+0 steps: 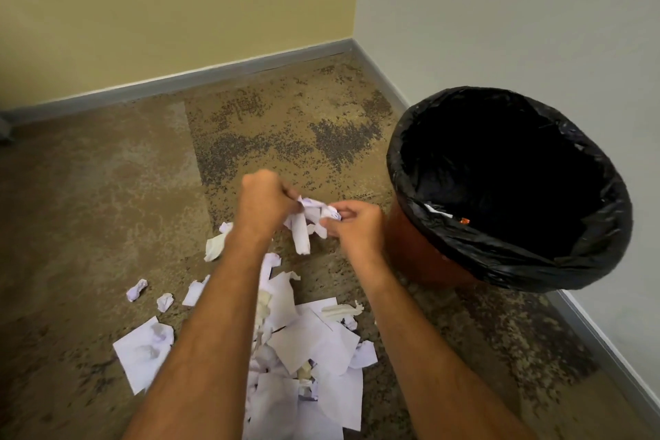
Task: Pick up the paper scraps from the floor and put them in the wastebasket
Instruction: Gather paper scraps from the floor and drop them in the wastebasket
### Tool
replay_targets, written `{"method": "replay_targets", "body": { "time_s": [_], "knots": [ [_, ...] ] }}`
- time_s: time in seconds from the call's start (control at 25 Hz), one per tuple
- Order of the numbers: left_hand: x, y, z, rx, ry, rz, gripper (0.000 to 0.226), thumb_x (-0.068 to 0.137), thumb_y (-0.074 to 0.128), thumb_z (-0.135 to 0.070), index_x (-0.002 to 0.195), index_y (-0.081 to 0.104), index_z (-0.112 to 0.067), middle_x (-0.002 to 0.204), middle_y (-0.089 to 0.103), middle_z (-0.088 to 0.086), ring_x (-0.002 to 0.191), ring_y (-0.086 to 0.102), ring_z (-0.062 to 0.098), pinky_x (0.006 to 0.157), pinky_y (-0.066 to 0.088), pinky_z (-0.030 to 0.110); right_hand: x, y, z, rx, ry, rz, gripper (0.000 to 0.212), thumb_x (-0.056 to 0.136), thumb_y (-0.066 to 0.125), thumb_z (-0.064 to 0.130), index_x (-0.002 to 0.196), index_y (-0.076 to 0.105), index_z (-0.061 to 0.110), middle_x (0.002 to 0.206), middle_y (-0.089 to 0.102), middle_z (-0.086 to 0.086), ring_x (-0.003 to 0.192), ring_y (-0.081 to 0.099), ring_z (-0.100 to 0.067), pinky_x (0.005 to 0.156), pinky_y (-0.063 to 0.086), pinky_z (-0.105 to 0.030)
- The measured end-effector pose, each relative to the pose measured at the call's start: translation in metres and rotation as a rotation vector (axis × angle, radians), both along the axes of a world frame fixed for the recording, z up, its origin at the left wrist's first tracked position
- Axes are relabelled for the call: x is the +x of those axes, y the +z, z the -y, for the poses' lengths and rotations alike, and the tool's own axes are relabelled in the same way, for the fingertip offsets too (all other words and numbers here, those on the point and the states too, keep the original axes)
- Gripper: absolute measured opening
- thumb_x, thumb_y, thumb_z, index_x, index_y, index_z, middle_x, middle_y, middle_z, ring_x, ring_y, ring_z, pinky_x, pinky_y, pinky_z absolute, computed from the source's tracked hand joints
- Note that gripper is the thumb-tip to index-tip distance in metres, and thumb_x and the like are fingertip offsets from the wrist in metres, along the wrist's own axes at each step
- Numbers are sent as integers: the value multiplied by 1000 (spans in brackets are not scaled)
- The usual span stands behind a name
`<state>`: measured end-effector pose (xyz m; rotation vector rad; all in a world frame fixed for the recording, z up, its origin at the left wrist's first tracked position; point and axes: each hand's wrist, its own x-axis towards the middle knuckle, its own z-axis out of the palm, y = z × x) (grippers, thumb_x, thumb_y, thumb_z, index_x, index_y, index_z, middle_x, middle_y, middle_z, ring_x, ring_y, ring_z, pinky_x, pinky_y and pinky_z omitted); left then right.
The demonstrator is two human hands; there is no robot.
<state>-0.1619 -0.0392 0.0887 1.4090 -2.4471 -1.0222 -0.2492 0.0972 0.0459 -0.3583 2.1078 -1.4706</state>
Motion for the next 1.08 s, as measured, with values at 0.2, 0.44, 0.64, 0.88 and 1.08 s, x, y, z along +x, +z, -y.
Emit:
{"method": "replay_targets", "body": {
  "time_s": [0.2, 0.44, 0.64, 0.88, 1.08],
  "knots": [
    [-8, 115, 16, 81, 77, -113, 11, 82, 89, 2, 84, 79, -4, 95, 77, 12, 65, 79, 24, 47, 62, 26, -7, 75, 15, -328, -22, 25, 41, 82, 86, -9, 84, 75, 31, 76, 78, 8, 74, 75, -16, 81, 68, -49],
    [-16, 186, 9, 90, 39, -303, 17, 75, 94, 2, 76, 79, -7, 79, 79, 13, 54, 78, 20, 64, 68, 40, -4, 138, 14, -451, -79, -88, 37, 88, 82, -2, 89, 71, 33, 90, 78, -3, 86, 79, -32, 75, 68, -54],
    [-42, 185, -13, 178, -63, -473, 19, 78, 92, 0, 95, 83, -1, 89, 81, 17, 61, 79, 21, 58, 68, 36, -35, 173, -27, -324, -172, -318, 22, 86, 84, 1, 100, 79, 17, 82, 76, 9, 71, 73, -2, 69, 64, -23],
    [-97, 154, -85, 153, -206, -485, 12, 78, 95, -14, 84, 85, -13, 79, 79, 3, 59, 77, 11, 52, 63, 24, -80, 171, -101, -58, -213, -504, 22, 85, 80, 2, 98, 80, 19, 82, 77, 7, 75, 75, -7, 71, 65, -29],
    [-118, 136, -115, 197, -282, -461, 14, 77, 97, -15, 84, 85, -12, 79, 79, 8, 69, 80, 20, 54, 66, 33, -92, 158, -136, -3, -252, -494, 23, 85, 79, 1, 99, 78, 19, 83, 77, 1, 79, 77, -19, 72, 67, -47]
  ]
}}
